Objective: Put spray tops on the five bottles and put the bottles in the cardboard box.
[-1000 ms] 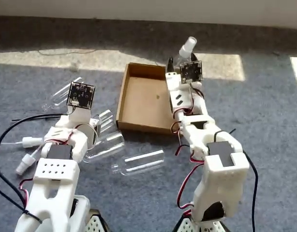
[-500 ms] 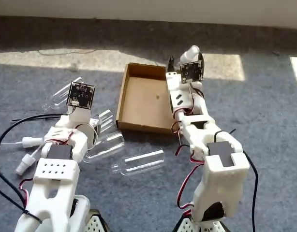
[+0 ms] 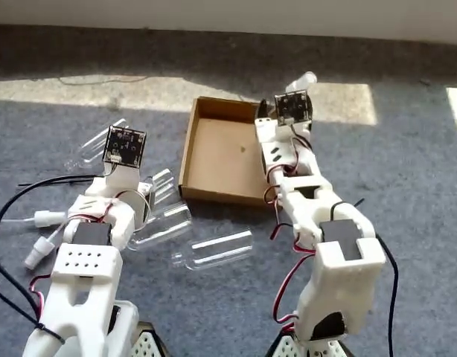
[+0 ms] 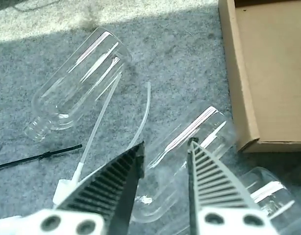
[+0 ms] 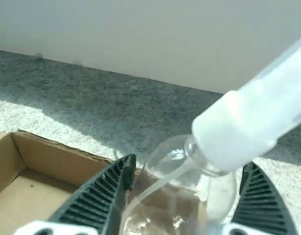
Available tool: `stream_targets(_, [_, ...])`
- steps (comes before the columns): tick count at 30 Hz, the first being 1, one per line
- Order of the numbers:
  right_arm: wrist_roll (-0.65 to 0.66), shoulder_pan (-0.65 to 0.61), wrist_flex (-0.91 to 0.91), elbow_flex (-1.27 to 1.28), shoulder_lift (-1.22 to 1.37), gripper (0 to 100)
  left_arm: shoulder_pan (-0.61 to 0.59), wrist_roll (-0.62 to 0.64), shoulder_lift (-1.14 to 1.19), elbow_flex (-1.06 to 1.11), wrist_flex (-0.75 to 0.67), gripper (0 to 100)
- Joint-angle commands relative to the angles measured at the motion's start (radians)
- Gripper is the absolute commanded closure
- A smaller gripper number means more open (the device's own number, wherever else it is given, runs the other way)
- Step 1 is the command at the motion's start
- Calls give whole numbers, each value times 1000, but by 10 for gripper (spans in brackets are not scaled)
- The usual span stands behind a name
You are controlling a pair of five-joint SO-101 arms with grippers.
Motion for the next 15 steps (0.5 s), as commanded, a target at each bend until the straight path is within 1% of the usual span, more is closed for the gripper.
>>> stream_targets(1, [-8, -1, 50, -21, -110, 711, -7, 3, -15, -2, -21, 854])
stream_targets(8, [-6, -1, 82, -21, -154, 711, -7, 3, -15, -2, -21, 854])
stream_targets(15, [-6, 1, 116, -96, -154, 711, -7, 3, -15, -2, -21, 854])
